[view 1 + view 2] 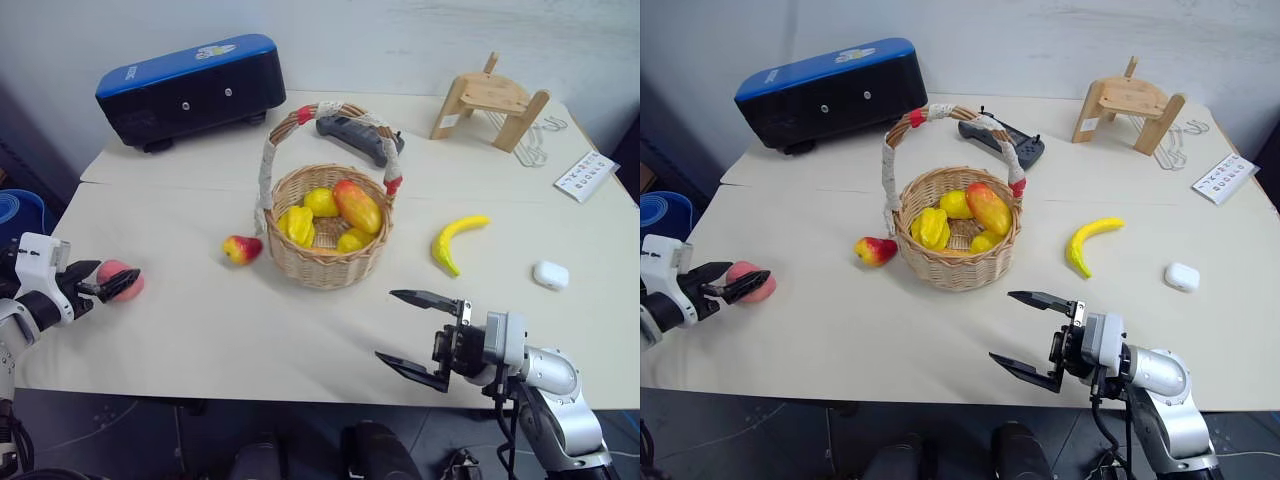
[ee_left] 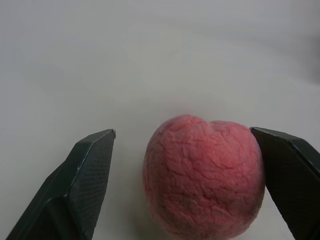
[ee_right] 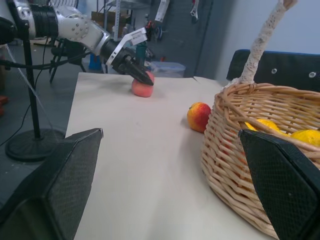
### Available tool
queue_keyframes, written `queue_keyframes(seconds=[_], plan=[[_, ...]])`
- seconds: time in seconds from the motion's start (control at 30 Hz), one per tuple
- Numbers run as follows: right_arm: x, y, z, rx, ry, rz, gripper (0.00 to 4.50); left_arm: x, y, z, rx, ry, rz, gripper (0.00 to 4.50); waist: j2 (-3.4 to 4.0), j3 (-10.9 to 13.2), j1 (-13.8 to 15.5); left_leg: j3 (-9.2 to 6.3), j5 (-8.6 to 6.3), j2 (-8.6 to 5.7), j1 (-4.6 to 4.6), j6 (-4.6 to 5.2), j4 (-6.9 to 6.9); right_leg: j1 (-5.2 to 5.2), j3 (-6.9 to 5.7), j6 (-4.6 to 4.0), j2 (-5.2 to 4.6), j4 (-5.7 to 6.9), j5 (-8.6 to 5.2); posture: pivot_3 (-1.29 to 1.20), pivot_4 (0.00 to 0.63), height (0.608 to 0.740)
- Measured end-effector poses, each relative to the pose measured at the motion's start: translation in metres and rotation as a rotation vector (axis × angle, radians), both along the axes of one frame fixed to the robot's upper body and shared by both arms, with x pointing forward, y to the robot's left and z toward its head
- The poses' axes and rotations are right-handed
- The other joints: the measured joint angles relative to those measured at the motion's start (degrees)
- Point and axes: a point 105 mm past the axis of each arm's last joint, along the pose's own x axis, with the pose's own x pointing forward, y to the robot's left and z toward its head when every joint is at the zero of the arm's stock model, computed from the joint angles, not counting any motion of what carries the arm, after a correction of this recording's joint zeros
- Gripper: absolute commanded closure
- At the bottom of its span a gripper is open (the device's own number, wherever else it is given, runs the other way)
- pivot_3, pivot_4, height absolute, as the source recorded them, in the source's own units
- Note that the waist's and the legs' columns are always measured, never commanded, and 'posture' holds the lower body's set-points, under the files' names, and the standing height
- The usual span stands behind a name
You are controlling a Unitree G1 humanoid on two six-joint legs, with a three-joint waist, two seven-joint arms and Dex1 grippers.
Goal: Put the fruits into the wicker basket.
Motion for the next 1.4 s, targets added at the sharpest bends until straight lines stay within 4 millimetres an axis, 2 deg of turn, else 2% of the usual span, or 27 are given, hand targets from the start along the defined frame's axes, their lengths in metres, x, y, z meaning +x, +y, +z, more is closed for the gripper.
queue_keyframes(seconds=[0.1,0.17,0.27,0.3,0.4,0.47,0.53,0.63,0.7,0.77,0.8,0.93,1.03,1.13,1.23,1.33,1.4], plan=[[0.0,-0.001,-0.001,0.004,0.005,-0.017,0.0,0.0,-0.011,-0.008,-0.028,0.001,-0.053,1.55,-0.01,0.0,0.1,-0.01,0.0,-0.01,-0.01,0.0,0.05,0.03,-0.01,0.0,-0.02,0.0,0.0,0.0,0.15,0.74],[0.001,-0.001,-0.001,0.005,0.006,-0.022,0.0,0.0,-0.012,-0.008,-0.032,0.002,-0.064,1.93,0.0,0.0,0.1,-0.02,0.0,-0.02,0.01,0.0,0.05,0.05,-0.01,0.0,-0.03,0.0,0.0,0.0,0.15,0.74],[0.003,-0.003,-0.002,0.002,0.006,-0.052,0.0,-0.002,-0.018,-0.008,-0.049,-0.012,-0.116,2.02,0.01,0.0,0.1,-0.04,0.01,-0.02,0.0,-0.01,0.04,0.04,-0.03,0.0,-0.03,0.01,0.0,0.0,0.15,0.74],[0.004,-0.006,-0.001,0.005,0.007,-0.077,0.0,-0.002,-0.026,-0.003,-0.088,-0.045,-0.157,2.02,0.01,0.0,0.1,-0.05,0.01,-0.02,-0.05,-0.01,0.04,0.02,-0.05,0.0,-0.03,-0.01,0.0,0.0,0.15,0.74],[0.01,-0.019,0.005,0.018,-0.011,-0.166,0.0,-0.003,-0.066,0.035,-0.206,-0.182,-0.354,2.02,-0.02,0.0,0.2,-0.53,-0.01,-0.02,-0.5,-0.03,0.43,-0.06,-0.21,0.0,-0.01,-0.01,0.0,0.0,0.15,0.74],[0.018,-0.037,0.012,0.056,-0.012,-0.279,0.0,-0.007,-0.112,0.077,-0.215,-0.276,-0.586,2.02,0.02,0.1,0.6,-0.97,-0.01,-0.18,-0.6,-0.03,0.62,0.1,-0.18,0.01,-0.02,0.0,0.01,0.0,0.15,0.74],[0.028,-0.055,0.022,0.108,-0.014,-0.393,0.0,-0.014,-0.161,0.102,-0.133,-0.326,-0.81,2.02,0.21,0.1,1.0,-1.06,0.0,-0.28,-0.58,-0.01,0.67,0.28,-0.1,0.01,-0.02,-0.13,0.01,0.0,0.15,0.74],[0.035,-0.073,0.029,0.137,-0.022,-0.495,0.0,-0.01,-0.223,0.116,-0.08,-0.416,-0.997,2.02,0.76,0.2,1.5,-1.03,0.05,-0.35,-0.48,0.07,0.69,0.53,-0.04,0.02,0.09,-0.31,0.01,0.0,0.15,0.74],[0.037,-0.078,0.029,0.148,-0.016,-0.532,0.0,0.005,-0.264,0.121,-0.069,-0.492,-1.026,2.02,0.8,0.2,1.9,-1.04,0.12,-0.35,-0.57,0.07,0.75,0.51,-0.02,0.05,0.2,-0.33,0.02,0.0,0.15,0.74],[0.038,-0.08,0.029,0.157,-0.017,-0.55,0.0,0.017,-0.292,0.118,-0.016,-0.518,-1.027,2.02,0.8,0.2,1.5,-0.96,0.14,-0.34,-0.6,0.08,0.74,0.37,0.07,0.1,0.27,-0.27,0.05,0.0,0.15,0.74],[0.037,-0.082,0.027,0.153,-0.008,-0.562,0.0,0.03,-0.304,0.116,0.025,-0.513,-0.997,2.02,0.79,0.3,1.4,-0.94,0.14,-0.34,-0.61,0.08,0.72,0.26,0.13,0.11,0.32,-0.17,0.05,0.0,0.15,0.74],[0.031,-0.076,0.023,0.137,0.008,-0.558,0.0,0.073,-0.314,0.104,0.161,-0.488,-0.833,2.02,0.86,0.4,1.2,-0.96,0.21,-0.28,-0.6,0.0,0.69,0.0,0.13,0.11,0.42,-0.01,0.05,0.0,0.15,0.74],[0.029,-0.071,0.027,0.135,-0.004,-0.555,0.0,0.08,-0.317,0.09,0.177,-0.447,-0.809,1.0,0.86,0.4,1.4,-1.02,0.21,-0.28,-0.62,-0.01,0.7,-0.01,0.11,0.11,0.38,0.01,0.05,0.0,0.15,0.74],[0.027,-0.069,0.03,0.143,-0.008,-0.558,0.0,0.075,-0.323,0.091,0.127,-0.458,-0.841,0.06,0.84,0.4,1.6,-1.07,0.21,-0.31,-0.65,-0.01,0.73,0.01,0.1,0.11,0.3,-0.01,0.05,0.0,0.15,0.74],[0.027,-0.067,0.029,0.144,0.001,-0.555,0.0,0.063,-0.32,0.097,0.069,-0.496,-0.895,0.06,0.83,0.5,1.6,-1.11,0.21,-0.32,-0.67,-0.01,0.75,0.02,0.07,0.11,0.28,-0.03,0.05,0.0,0.15,0.74],[0.025,-0.063,0.026,0.137,0.014,-0.537,0.0,0.047,-0.3,0.104,0.032,-0.548,-0.948,0.06,0.87,0.5,1.3,-1.13,0.23,-0.28,-0.64,-0.05,0.72,0.02,0.04,0.11,0.32,0.0,0.05,0.0,0.15,0.74],[0.024,-0.061,0.025,0.128,0.018,-0.521,0.0,0.034,-0.282,0.101,0.017,-0.557,-0.985,0.06,0.9,0.5,1.0,-1.14,0.26,-0.26,-0.61,-0.08,0.7,0.02,0.04,0.11,0.33,0.02,0.05,0.0,0.15,0.74]])
